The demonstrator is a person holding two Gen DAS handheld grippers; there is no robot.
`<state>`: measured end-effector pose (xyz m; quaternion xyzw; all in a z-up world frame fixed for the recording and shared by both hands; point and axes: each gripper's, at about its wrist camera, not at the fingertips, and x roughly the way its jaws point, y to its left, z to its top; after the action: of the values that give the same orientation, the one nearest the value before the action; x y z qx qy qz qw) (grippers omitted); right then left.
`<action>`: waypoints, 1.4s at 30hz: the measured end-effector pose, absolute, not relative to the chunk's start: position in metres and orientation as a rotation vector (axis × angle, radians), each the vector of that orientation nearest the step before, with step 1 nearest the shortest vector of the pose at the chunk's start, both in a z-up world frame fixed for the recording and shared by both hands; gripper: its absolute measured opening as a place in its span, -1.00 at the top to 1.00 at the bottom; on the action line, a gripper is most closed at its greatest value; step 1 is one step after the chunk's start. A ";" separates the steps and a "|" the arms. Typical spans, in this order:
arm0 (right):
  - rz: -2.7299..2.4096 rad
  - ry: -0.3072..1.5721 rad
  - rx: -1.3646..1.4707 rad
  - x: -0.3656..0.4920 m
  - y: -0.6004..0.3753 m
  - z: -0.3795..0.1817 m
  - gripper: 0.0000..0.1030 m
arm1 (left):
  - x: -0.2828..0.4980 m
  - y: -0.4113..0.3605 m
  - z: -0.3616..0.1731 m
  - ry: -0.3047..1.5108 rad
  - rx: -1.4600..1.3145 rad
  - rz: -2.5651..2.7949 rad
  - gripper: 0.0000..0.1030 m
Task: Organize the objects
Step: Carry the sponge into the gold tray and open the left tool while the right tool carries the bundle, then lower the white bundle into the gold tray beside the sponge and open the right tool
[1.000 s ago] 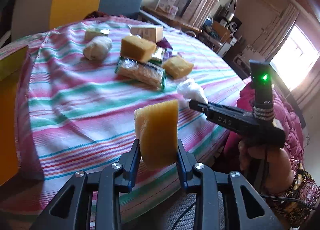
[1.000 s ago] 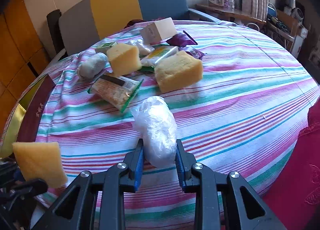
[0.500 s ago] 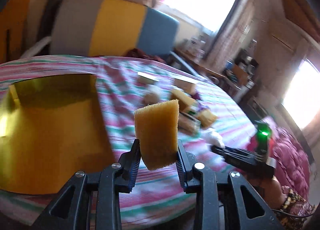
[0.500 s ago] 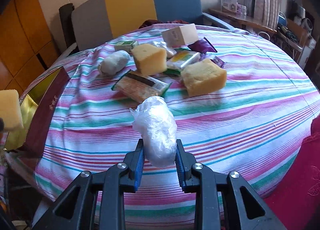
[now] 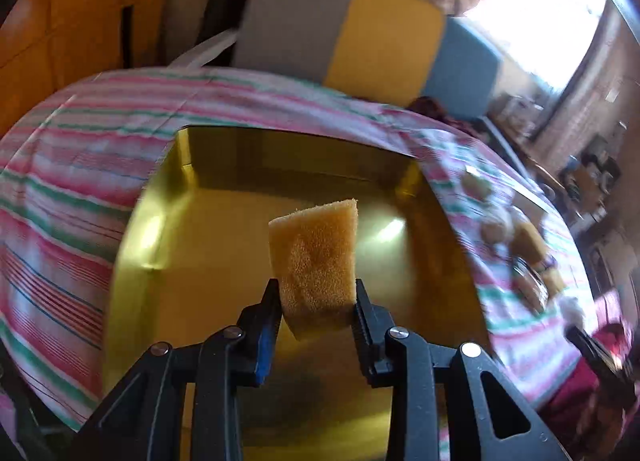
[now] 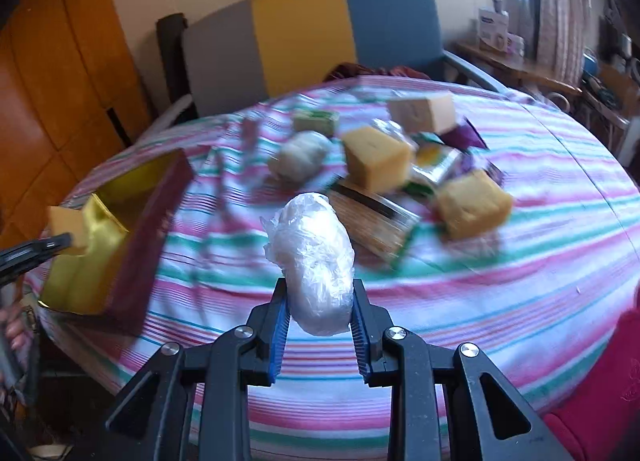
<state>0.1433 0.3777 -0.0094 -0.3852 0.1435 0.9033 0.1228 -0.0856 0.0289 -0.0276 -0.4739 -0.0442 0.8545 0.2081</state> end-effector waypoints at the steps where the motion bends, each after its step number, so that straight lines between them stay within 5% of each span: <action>1: 2.652 0.415 -1.123 0.140 0.371 -0.006 0.44 | -0.096 0.025 -0.030 -0.143 -1.342 2.378 0.37; 13: 2.782 0.355 -1.165 0.092 0.309 0.012 0.44 | -0.177 0.012 -0.056 -0.166 -1.551 2.454 0.30; 17: 2.821 0.333 -1.186 0.081 0.288 0.016 0.44 | -0.185 0.005 -0.052 -0.200 -1.528 2.469 0.06; 20: 2.845 0.313 -1.217 0.072 0.273 0.014 0.44 | -0.186 -0.002 -0.043 -0.253 -1.474 2.464 -0.31; 29: 2.918 0.312 -1.347 0.036 0.233 0.006 0.44 | -0.129 -0.042 -0.013 -0.478 -1.328 2.590 -0.31; 42: 2.893 0.392 -1.596 -0.068 0.171 -0.026 0.44 | -0.047 -0.052 -0.016 -0.438 -1.268 2.679 -0.31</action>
<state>-0.0679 0.1708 -0.0259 -0.4776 0.1172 0.8658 -0.0924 -0.0475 -0.0516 -0.0160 -0.4221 -0.1460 0.8918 0.0728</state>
